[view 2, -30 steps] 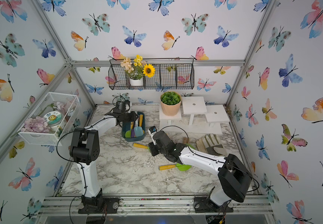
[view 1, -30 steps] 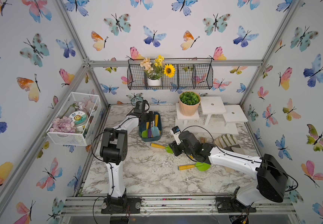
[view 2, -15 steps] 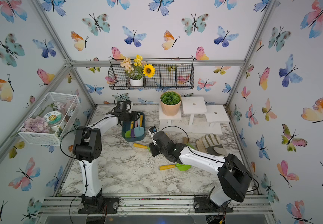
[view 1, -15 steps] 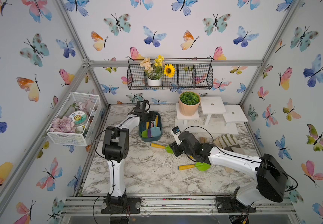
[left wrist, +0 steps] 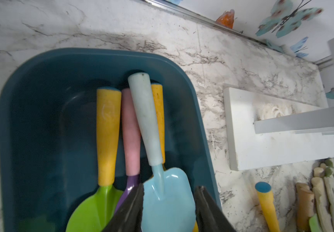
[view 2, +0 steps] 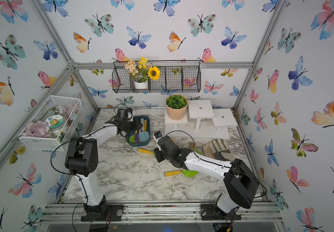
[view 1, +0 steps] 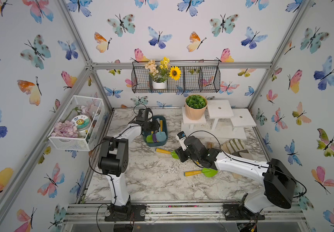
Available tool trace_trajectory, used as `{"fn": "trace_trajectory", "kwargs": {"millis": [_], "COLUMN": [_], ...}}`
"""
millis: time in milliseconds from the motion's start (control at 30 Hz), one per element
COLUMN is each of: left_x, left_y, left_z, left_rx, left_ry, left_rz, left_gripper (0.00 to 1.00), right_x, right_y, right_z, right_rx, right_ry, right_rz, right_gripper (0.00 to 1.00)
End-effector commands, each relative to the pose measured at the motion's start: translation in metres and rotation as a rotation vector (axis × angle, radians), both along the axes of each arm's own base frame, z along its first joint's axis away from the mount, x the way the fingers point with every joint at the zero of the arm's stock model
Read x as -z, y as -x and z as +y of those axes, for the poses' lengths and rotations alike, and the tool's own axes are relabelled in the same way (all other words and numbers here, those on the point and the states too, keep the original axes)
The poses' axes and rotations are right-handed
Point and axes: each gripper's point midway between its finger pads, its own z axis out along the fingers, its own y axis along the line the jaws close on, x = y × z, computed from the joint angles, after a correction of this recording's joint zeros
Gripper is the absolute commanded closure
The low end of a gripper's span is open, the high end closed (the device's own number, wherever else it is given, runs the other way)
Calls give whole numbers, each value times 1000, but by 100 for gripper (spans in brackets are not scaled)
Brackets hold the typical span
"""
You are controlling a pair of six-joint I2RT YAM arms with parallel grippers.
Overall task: Put the shovel into the storage box
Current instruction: Place the shovel in the storage box.
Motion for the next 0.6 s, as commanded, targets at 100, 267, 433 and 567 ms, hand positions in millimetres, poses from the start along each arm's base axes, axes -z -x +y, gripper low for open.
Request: {"fn": "trace_trajectory", "kwargs": {"millis": [100,267,433,567], "left_x": [-22,-27,-36,-36], "left_y": [42,75,102,121], "left_z": [-3,-3,-2,-4], "left_rx": [-16,-30,-32,-25], "left_ry": [-19,-33,-20,-26], "left_rz": [-19,-35,-62,-71], "left_gripper": [52,52,52,52], "right_x": [-4,-6,-8,-6], "right_y": [-10,-19,-26,-29], "right_z": [7,13,15,12], "right_rx": [-22,-48,-51,-45], "right_ry": [0,19,19,22], "right_rz": [-29,-21,-16,-6], "right_gripper": [57,55,51,50]}}
